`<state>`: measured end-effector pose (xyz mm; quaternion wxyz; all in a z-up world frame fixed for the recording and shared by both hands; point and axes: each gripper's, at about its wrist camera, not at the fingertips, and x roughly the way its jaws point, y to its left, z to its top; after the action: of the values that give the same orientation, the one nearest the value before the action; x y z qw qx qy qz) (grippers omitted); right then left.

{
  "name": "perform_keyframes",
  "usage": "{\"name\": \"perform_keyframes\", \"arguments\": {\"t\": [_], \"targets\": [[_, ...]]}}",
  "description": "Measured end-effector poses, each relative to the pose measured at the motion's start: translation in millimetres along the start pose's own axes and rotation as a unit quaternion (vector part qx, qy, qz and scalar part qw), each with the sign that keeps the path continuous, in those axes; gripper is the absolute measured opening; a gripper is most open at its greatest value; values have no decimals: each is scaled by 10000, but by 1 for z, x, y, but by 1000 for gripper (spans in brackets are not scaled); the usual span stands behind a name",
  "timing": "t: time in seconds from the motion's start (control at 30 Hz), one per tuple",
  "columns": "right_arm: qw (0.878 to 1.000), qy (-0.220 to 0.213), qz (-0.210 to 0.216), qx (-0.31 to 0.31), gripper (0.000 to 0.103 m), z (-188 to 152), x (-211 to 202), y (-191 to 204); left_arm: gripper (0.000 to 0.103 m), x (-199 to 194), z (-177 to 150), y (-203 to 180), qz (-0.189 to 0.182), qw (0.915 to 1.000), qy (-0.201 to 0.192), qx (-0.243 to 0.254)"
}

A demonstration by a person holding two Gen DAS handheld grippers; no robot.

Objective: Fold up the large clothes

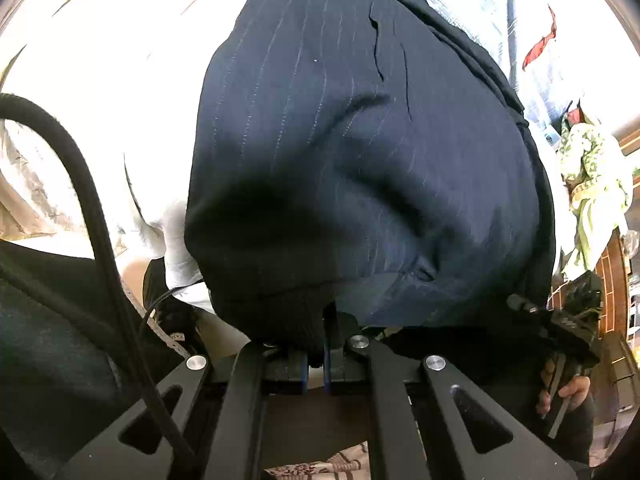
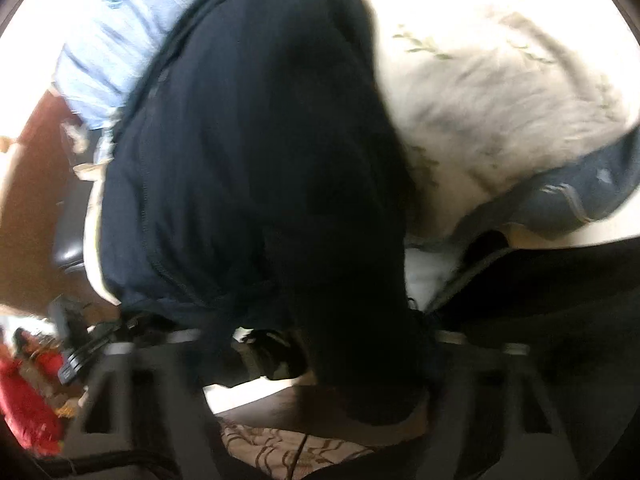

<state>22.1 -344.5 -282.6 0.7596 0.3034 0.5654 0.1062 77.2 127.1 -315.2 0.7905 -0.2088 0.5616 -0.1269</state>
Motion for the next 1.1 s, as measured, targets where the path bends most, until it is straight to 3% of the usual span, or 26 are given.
{"name": "perform_keyframes", "arguments": {"t": [0.03,0.13,0.27,0.37,0.5,0.6,0.73,0.83,0.9,1.0,1.03,1.07,1.1], "targets": [[10000,42,27,62,21,-1,1,-2,3,-2,0,0,-14,10000,-15,-11],[9996,-123,247,81,12,-3,-10,1,3,-13,3,-1,-104,9998,-147,-48],[9958,-268,877,89,11,-3,-36,15,3,-46,9,-8,-453,9976,-502,-133],[9843,-488,1684,179,11,5,-66,25,3,-79,25,-17,-753,9932,-870,-153],[9642,-885,2501,-40,11,43,-100,57,3,-120,80,-39,-1023,9835,-1484,163],[9569,-1170,2625,-417,11,88,-114,85,3,-131,136,-55,-1084,9779,-1743,390],[9518,-1520,2549,-782,11,168,-116,121,3,-126,229,-80,-966,9715,-2034,748],[9521,-1653,2424,-861,11,238,-103,142,3,-112,297,-87,-913,9710,-2085,731],[9530,-1692,2356,-874,11,278,-96,144,3,-99,347,-87,-907,9721,-2082,591],[9601,-1796,2027,-697,11,343,-76,140,7,-60,414,-81,-557,9798,-1860,467],[9667,-1745,1772,-598,15,365,-62,138,11,-44,432,-77,-378,9838,-1716,360],[9773,-1580,1358,-396,38,384,-44,134,18,-29,447,-71,-146,9880,-1520,233],[9852,-1472,873,-93,53,400,-27,125,22,-16,458,-63,195,9900,-1398,54]]}}
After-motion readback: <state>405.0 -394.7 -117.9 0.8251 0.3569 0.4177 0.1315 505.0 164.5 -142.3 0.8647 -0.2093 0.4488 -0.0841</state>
